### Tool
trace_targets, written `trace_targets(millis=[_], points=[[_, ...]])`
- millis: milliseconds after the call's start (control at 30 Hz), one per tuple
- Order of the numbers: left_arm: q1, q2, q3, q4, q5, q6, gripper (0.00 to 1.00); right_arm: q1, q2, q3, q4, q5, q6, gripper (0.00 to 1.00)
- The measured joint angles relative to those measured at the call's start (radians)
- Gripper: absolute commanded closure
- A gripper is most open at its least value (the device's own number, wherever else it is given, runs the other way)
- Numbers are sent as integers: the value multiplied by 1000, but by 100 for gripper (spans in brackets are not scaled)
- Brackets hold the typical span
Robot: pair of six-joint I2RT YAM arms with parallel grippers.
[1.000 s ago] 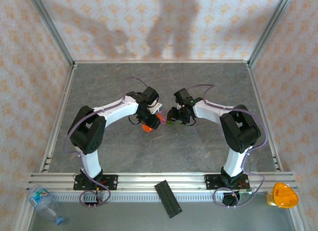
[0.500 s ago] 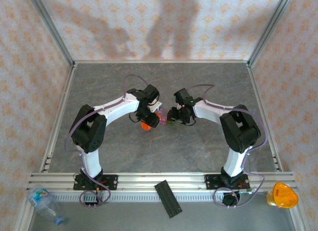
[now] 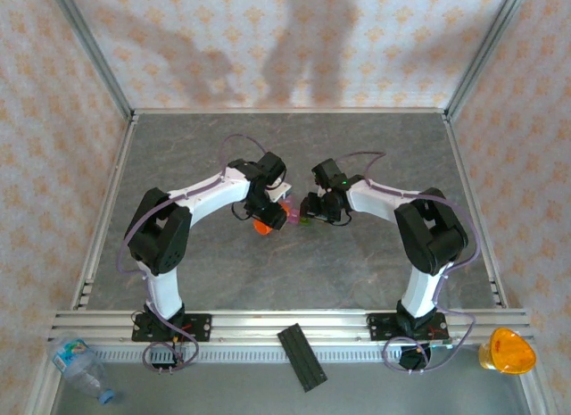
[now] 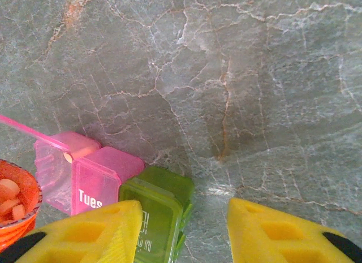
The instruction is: Sort the pills into containers
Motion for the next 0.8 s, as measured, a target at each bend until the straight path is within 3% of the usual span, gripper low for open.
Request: trace_targets(millis=[800], points=[[-7, 35, 44, -34, 0, 8, 100, 0, 3, 4, 0, -3, 0, 56]])
